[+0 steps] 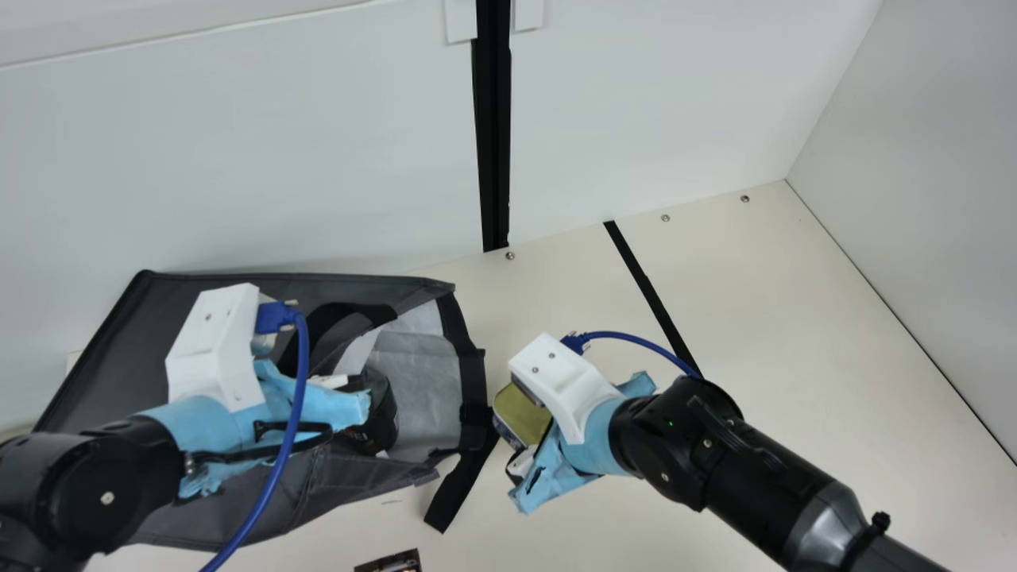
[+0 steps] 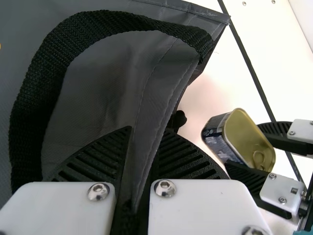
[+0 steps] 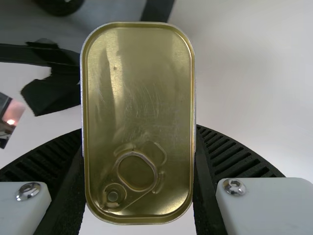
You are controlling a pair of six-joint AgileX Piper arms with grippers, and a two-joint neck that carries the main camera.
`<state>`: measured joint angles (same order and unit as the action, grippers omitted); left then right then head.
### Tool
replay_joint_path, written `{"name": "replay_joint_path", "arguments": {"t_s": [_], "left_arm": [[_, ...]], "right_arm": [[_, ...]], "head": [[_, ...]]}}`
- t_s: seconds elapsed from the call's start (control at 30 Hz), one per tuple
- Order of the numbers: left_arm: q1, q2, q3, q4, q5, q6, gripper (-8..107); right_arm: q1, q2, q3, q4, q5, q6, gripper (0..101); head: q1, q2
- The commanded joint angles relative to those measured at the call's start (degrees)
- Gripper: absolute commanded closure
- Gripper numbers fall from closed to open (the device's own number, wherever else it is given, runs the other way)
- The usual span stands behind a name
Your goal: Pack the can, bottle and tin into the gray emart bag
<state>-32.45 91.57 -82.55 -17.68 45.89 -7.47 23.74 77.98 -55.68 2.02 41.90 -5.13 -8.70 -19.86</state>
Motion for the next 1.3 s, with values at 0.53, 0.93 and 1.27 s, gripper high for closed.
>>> {"name": "replay_joint_path", "arguments": {"t_s": [0.53,0.93,1.27], "left_arm": [[0.0,0.0,0.0,0.0,0.0,0.0,89],[0.0,0.0,0.0,0.0,0.0,0.0,89],[0.0,0.0,0.0,0.0,0.0,0.0,89]], "right_arm": [[-0.49,3.92,-2.1,11.87,-3.72,-15.42,101],[-2.17,8.53,-4.91,21.0,-5.74,-27.31,101],[-3.46,12.81,-7.34,27.79,-7.43,-37.38,101]], "head": [[-1.3,-0.14],[-1.3,-0.14],[-1.3,-0.14]]}}
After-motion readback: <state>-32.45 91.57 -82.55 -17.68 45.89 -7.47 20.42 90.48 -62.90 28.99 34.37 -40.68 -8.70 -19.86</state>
